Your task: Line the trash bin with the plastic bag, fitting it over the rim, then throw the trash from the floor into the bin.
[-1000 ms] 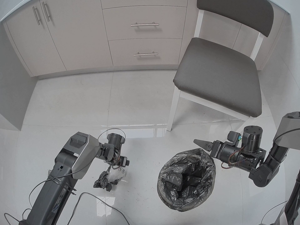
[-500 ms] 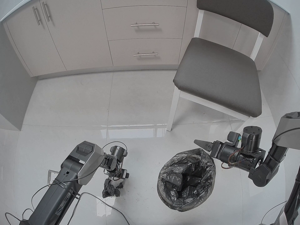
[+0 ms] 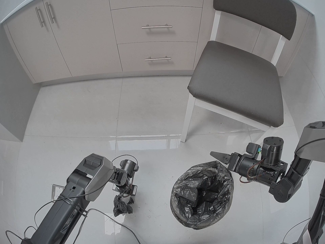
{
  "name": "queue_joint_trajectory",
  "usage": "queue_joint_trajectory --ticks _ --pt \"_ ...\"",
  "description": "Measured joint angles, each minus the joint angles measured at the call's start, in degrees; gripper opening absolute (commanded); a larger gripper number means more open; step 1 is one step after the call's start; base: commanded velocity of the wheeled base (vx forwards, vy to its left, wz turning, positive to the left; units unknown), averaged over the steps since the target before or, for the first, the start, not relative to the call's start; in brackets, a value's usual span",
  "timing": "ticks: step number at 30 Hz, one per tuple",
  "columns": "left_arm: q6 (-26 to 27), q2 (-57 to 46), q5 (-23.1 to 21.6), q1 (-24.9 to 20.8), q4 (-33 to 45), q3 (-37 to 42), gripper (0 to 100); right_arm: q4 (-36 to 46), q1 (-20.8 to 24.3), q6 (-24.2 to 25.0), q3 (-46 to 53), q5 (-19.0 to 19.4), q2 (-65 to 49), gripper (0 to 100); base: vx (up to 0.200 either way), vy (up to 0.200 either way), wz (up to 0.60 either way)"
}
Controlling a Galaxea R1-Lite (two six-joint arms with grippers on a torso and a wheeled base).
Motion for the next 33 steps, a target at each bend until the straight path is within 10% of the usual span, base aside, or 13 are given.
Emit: queue_joint_trajectory --ticks 12,33 --pt "-1.0 -1.2 0.0 -1.0 9.5 0.0 0 0.0 -0.1 0.0 0.0 0.0 0.0 100 0.0 0.0 0.0" --pt "-6.3 -18.1 -2.3 -3.9 48.6 0.0 0 0.0 -0.6 -0.1 0.2 0.0 -1.4 100 0.0 0.0 0.0"
